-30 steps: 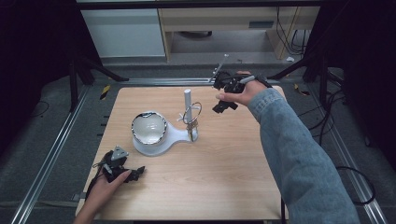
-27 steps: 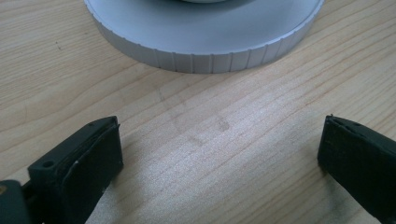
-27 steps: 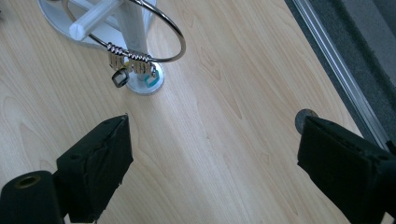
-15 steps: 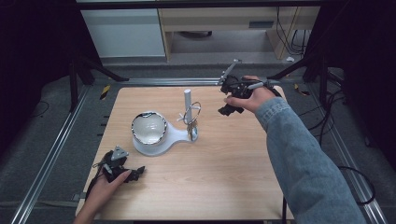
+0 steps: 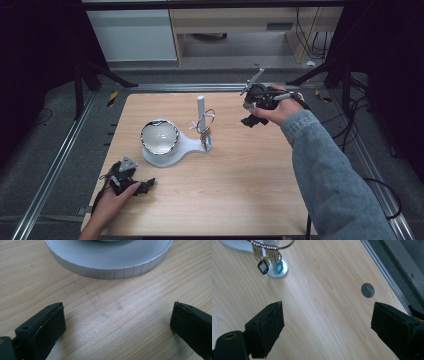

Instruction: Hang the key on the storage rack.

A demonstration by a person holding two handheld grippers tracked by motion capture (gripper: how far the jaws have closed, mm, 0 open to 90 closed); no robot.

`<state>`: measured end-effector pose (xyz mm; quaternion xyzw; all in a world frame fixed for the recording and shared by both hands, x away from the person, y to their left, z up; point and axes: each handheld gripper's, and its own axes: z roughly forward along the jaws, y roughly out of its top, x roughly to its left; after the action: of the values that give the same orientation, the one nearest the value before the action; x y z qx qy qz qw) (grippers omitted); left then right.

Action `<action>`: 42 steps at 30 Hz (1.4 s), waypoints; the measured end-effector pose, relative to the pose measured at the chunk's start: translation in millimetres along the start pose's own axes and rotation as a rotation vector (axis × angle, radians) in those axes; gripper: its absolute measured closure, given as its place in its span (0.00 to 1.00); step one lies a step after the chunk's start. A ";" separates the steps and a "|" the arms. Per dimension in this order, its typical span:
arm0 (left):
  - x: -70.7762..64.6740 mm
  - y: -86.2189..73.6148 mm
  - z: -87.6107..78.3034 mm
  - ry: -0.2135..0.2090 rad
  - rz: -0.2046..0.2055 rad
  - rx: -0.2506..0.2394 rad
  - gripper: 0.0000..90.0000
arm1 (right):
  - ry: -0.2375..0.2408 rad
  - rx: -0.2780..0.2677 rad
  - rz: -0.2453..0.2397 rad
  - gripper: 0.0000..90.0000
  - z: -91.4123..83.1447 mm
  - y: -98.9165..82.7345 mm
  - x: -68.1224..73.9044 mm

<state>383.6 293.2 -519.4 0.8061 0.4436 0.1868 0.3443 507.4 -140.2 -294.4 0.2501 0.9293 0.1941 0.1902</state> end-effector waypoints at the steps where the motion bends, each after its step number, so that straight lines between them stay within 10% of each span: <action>1: 0.0 0.0 0.0 0.000 0.000 0.000 0.00 | -0.001 -0.006 0.006 0.13 -0.3 -1.1 -0.3; 22: 0.0 -0.1 -0.2 0.000 0.001 0.001 0.00 | -0.062 -0.008 0.075 0.13 25.4 -65.6 16.4; 42: 0.0 -0.2 -0.2 0.001 0.001 0.001 0.00 | 0.024 0.021 0.135 0.15 74.7 -118.7 46.0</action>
<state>383.4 293.3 -519.4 0.8064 0.4434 0.1870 0.3437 457.7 -190.5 -424.0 0.3120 0.9144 0.1999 0.1630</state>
